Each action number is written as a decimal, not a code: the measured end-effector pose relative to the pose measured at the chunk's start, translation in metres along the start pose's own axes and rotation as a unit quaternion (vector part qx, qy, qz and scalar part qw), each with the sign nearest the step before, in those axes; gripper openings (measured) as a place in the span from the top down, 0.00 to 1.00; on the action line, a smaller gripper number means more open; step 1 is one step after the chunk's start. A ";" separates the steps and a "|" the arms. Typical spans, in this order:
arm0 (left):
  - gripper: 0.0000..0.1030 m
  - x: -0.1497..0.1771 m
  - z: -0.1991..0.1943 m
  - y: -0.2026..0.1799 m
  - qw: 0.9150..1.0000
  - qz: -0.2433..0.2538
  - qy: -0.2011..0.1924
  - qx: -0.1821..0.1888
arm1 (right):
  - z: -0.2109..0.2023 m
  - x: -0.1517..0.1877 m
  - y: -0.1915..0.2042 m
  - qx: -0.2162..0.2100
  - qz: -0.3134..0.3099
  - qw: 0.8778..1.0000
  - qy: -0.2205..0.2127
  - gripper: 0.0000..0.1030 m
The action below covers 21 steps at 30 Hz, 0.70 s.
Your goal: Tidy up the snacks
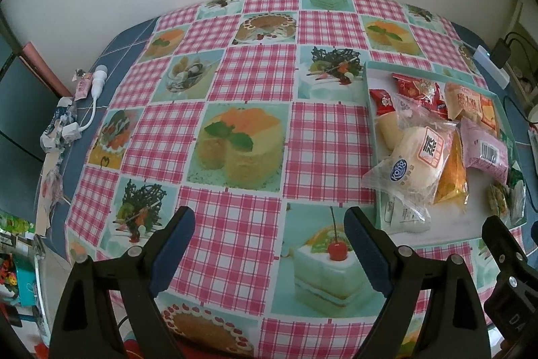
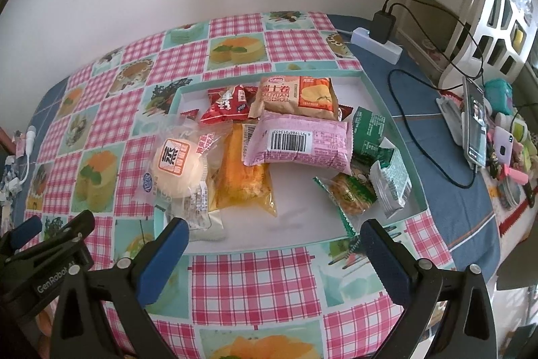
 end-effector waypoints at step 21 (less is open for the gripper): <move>0.12 0.002 0.004 0.004 1.000 -0.007 0.013 -0.003 | 0.002 0.001 0.001 0.000 -0.005 1.000 0.002 0.00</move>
Point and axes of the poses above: each gripper's, at about its wrist camera, not at the fingertips, and z roughly the way its jaws point, y to its left, x to its underside, the point moved 6 cm from there along z, roughly the way its jaws point, and after that the axes turned 6 degrees about x, right-handed, at the moved point
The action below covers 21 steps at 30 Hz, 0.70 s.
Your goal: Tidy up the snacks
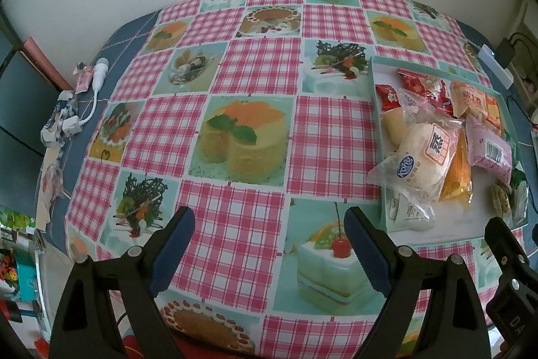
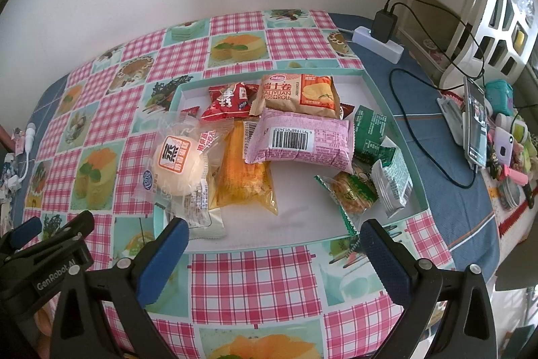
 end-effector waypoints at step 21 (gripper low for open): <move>0.12 0.001 0.003 0.002 1.000 -0.002 0.008 -0.002 | 0.001 0.000 0.001 0.000 -0.003 1.000 0.001 0.00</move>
Point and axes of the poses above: each gripper's, at about its wrist camera, not at the fingertips, and z roughly the way its jaws point, y to its left, x to its underside, the point moved 6 cm from there along z, roughly the way its jaws point, and after that the axes turned 6 degrees about x, right-handed, at the moved point
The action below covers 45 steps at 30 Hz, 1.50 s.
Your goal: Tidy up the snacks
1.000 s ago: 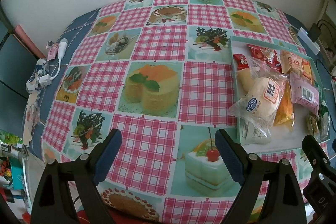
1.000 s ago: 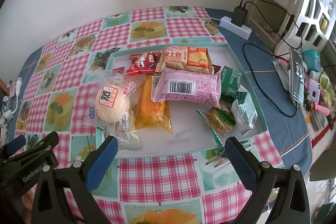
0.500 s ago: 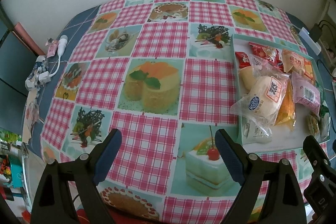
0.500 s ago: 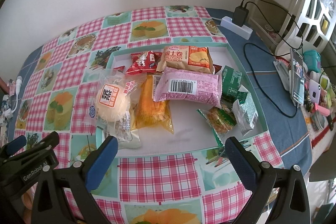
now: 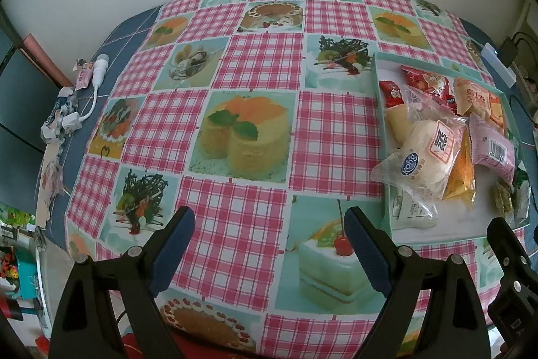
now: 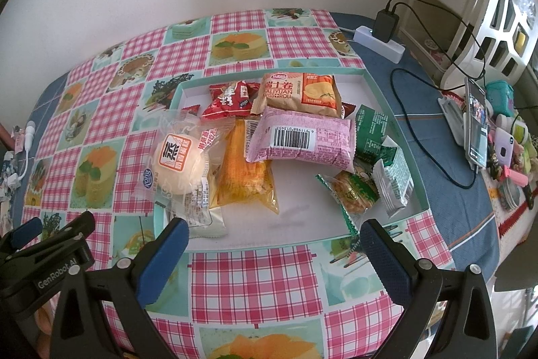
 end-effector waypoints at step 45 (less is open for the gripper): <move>0.12 0.001 0.000 0.004 1.000 -0.001 -0.001 -0.002 | 0.000 -0.001 0.000 -0.001 -0.002 1.000 -0.001 0.00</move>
Point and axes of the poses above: each gripper's, at about its wrist camera, not at the fingertips, and z roughly the way its jaws point, y to its left, x to its underside, the point moved 6 cm from there along z, roughly the way its jaws point, and after that the axes turned 6 degrees about x, right-handed, at the moved point
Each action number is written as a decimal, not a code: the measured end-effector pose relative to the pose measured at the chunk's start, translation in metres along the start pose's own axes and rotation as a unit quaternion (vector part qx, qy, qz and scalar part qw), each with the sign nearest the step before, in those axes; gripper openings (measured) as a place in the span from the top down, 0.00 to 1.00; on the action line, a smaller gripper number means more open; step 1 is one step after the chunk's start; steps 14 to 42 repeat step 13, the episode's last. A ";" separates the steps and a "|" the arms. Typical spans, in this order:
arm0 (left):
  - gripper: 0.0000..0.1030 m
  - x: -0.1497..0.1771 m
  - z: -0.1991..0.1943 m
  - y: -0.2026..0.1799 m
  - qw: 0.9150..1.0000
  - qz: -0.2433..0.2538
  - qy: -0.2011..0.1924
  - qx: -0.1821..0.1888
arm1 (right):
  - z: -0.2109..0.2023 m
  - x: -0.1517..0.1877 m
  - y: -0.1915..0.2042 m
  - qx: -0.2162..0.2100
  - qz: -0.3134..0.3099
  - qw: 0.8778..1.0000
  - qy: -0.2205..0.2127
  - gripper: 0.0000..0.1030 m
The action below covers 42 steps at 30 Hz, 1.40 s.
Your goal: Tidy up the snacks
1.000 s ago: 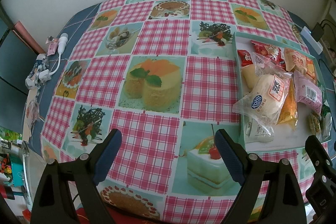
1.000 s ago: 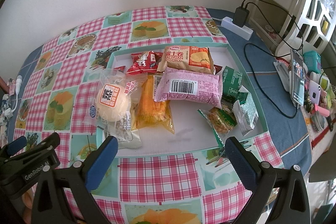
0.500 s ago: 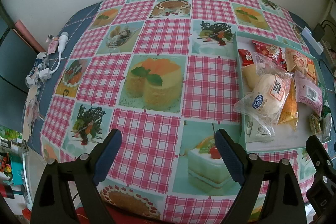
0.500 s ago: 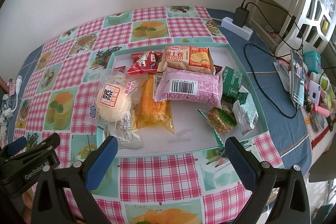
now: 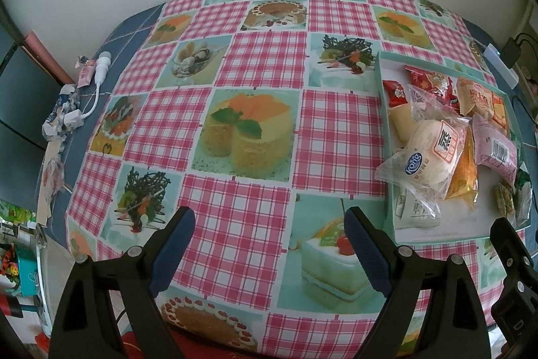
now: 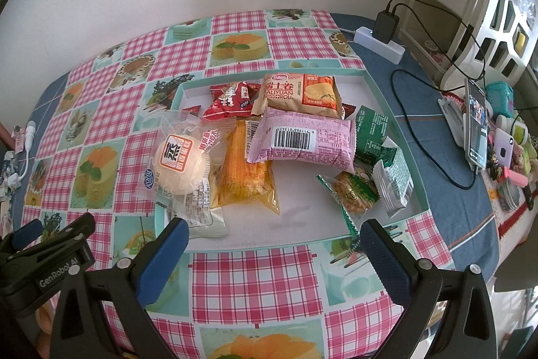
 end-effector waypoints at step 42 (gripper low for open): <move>0.12 -0.003 -0.002 -0.004 1.000 -0.002 -0.004 -0.006 | 0.000 0.000 0.000 0.000 0.000 1.000 0.000 0.00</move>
Point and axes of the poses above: each gripper's, at about its wrist camera, not at the fingertips, and z roughly the way its jaws point, y to its left, x to its underside, the point moved 6 cm from there along z, roughly the way its jaws point, and after that the axes turned 6 degrees about x, right-handed, at the moved point
